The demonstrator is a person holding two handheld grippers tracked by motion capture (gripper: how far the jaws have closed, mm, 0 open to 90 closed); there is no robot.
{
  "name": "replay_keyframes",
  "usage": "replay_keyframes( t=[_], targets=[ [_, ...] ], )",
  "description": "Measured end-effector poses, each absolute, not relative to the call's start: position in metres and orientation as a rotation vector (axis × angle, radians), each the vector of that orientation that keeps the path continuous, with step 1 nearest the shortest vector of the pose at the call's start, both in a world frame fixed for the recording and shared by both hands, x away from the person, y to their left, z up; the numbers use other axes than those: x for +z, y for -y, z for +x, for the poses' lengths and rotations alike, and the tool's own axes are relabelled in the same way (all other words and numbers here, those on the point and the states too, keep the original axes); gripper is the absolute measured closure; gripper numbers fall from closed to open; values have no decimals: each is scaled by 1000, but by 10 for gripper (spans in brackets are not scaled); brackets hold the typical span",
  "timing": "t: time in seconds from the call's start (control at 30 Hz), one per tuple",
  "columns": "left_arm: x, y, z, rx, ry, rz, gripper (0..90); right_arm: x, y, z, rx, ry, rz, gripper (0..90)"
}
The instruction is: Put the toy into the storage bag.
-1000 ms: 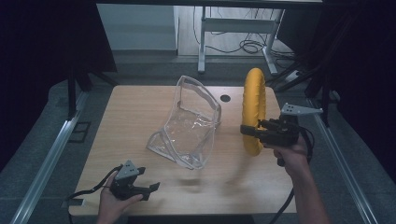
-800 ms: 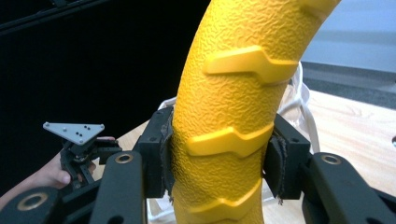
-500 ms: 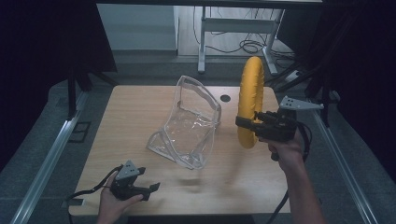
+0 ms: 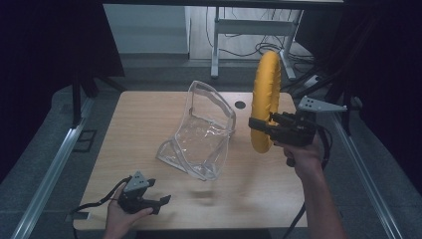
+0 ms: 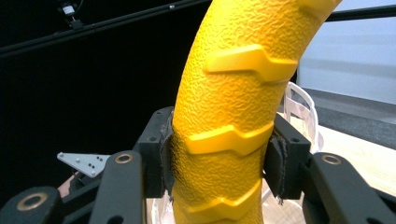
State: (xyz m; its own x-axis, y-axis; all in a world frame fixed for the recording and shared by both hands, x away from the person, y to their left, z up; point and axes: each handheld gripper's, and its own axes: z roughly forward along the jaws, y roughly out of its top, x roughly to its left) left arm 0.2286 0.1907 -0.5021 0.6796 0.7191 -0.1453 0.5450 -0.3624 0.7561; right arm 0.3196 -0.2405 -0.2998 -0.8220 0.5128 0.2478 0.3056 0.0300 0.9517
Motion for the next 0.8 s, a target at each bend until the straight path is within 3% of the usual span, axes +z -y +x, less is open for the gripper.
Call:
replay_keyframes(
  t=[0.8],
  targets=[
    [-502,-191,228,260,-969,2060,171,-243,196,309,2054,-2002,664,500]
  ],
)
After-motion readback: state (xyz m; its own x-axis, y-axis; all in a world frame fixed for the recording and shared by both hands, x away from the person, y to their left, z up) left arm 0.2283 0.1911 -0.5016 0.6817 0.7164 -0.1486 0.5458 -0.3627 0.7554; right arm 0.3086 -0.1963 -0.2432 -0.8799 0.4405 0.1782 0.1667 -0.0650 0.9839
